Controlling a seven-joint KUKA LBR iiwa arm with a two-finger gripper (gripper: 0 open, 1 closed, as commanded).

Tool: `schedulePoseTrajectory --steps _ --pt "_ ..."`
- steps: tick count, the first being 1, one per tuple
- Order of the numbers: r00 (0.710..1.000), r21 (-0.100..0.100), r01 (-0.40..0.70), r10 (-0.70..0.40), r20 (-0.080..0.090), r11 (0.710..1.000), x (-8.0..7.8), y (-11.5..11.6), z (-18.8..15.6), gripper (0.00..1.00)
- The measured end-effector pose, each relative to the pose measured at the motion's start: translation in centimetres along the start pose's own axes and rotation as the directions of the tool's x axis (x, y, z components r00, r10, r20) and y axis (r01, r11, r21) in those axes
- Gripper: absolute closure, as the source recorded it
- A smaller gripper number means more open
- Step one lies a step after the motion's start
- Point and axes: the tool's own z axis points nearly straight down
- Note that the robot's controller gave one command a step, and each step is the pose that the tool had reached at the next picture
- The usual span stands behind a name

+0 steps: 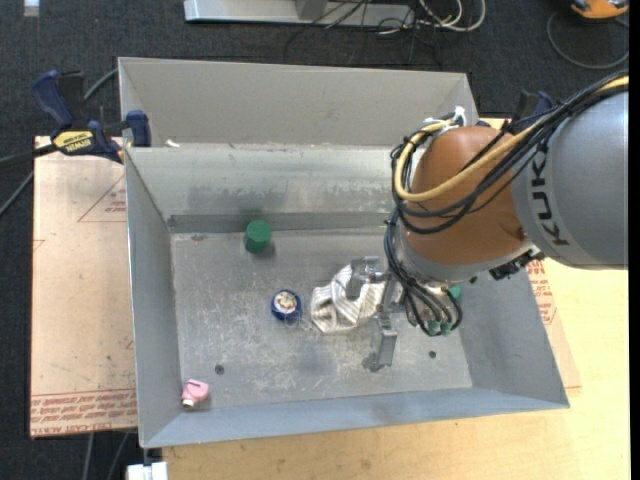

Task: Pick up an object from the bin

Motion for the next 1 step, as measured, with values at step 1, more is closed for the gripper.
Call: schedulePoseTrajectory --steps 1 --pt "1.000 0.000 -0.002 0.002 0.008 1.000 -0.17 -0.03 -0.39 0.00"
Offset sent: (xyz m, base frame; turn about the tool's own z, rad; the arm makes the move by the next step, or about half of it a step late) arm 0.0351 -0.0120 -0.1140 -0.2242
